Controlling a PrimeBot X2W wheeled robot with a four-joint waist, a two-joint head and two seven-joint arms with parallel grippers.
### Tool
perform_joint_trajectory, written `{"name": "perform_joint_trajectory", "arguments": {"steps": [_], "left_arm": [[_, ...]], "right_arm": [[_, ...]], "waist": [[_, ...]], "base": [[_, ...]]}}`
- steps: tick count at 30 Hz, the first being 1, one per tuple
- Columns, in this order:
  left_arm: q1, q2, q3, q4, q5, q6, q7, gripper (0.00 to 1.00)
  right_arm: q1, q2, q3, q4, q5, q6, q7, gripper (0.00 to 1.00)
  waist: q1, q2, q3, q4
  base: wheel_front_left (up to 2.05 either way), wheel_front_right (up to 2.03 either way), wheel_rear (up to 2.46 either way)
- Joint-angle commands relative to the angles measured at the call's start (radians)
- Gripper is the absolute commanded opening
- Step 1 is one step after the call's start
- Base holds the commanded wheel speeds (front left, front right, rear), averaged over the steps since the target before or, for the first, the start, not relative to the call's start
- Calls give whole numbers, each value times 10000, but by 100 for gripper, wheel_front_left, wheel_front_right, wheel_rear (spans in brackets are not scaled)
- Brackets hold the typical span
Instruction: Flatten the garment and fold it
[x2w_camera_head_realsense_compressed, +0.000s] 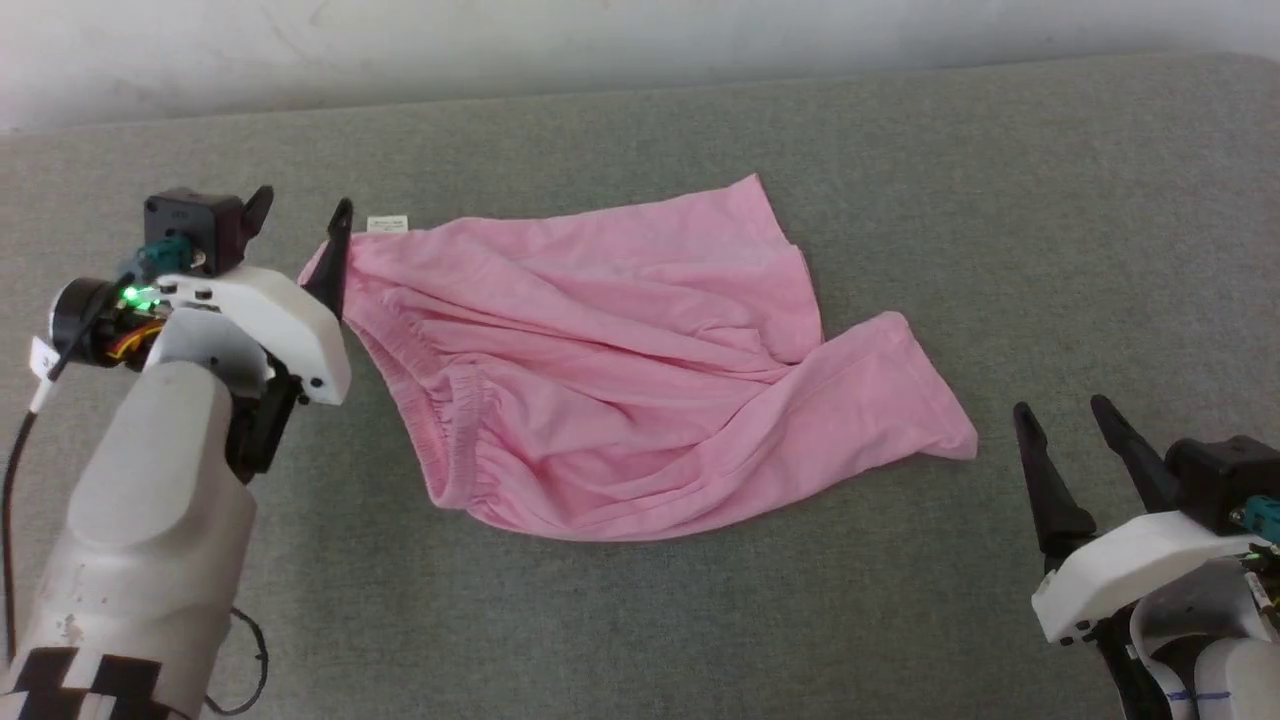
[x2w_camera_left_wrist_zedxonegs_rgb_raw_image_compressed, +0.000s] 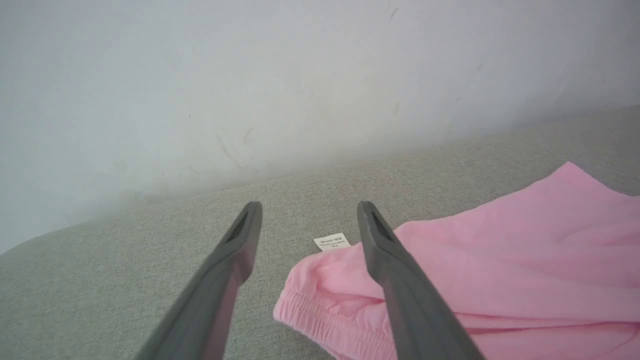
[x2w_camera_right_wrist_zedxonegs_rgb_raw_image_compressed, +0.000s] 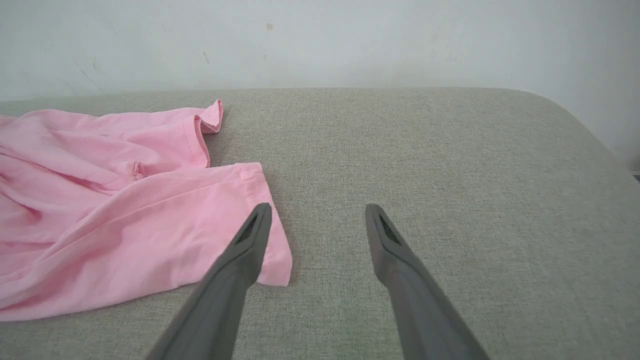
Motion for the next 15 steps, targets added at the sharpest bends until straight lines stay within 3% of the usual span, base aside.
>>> {"name": "perform_joint_trajectory", "arguments": {"steps": [1, 4, 9, 12, 15], "left_arm": [[35, -79, -11, 7, 91, 106, -402, 100], [389, -255, -83, -188, 174, 201, -1331, 100], [1465, -605, -88, -1216, 2, 352, -1906, 100], [2358, -708, -157, -1992, -297, 217, -1914, 100], [3320, -740, -664, -2714, -650, -69, -1154, 100]], "right_arm": [[-90, -46, -24, 58, 57, -7, -75, 100], [-34, -99, -64, 147, 89, -7, -61, 100], [153, -104, -152, 233, 113, -7, -29, 100], [263, -44, -133, 255, 91, -7, -15, 100], [387, 37, -131, 257, 81, -7, -12, 100]], "waist": [[-1, 0, -268, 266], [-1, 0, -615, 566], [-1, 0, -1202, 1082], [-1, 0, -1433, 1281], [-1, 0, -1545, 1411]], "base": [[0, 0, 0], [0, 0, 0], [0, 0, 0], [0, 0, 0], [0, 0, 0]]}}
